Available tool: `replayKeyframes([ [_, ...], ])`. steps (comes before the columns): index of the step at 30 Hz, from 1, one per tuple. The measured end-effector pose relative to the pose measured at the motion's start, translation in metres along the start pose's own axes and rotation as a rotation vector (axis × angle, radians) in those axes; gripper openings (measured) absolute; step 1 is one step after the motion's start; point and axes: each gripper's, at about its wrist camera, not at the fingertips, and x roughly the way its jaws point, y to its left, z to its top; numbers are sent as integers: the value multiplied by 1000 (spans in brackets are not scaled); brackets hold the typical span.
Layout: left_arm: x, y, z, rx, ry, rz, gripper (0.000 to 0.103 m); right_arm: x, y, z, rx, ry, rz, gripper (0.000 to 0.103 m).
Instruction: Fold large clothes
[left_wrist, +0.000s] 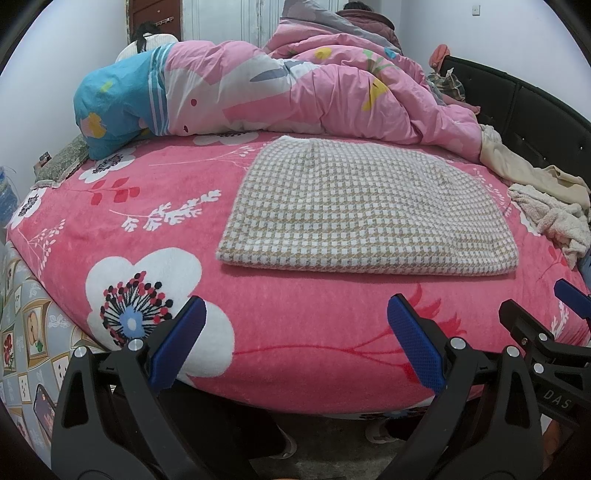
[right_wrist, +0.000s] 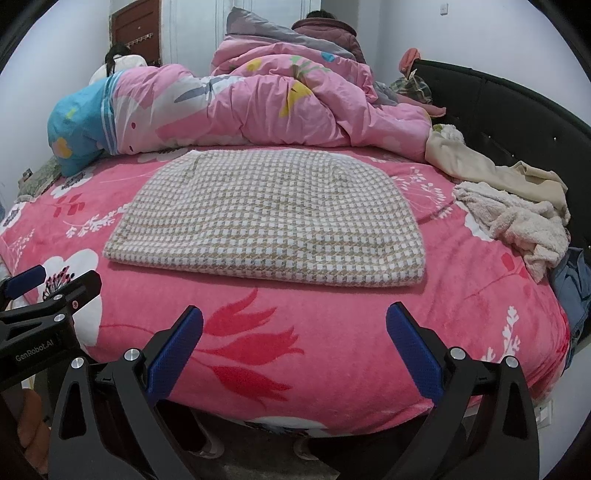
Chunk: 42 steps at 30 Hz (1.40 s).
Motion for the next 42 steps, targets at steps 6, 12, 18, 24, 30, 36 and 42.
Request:
replayKeyframes([
  [6,0,0,0,-1,-2,2,95,0,1,0,0,-1,-2,97],
  [12,0,1,0,0,-2,-1,95,-1,2,-1,0,0,-2,97],
  [18,-1,2,2,-2,-5,2,95,-1,3,-1,-2,0,-3,97],
  [24,-3,4,4,-3,-9,4,95,-2,2,-1,-5,-2,-5,97],
  [30,-3,5,5,-4,-11,6,95,-3,4,1,-8,-4,-7,97],
  [36,-5,4,5,-8,-16,10,95,-3,5,2,-12,-4,-8,97],
  [42,-6,5,6,-10,-19,15,95,-4,6,2,-11,-6,-8,97],
])
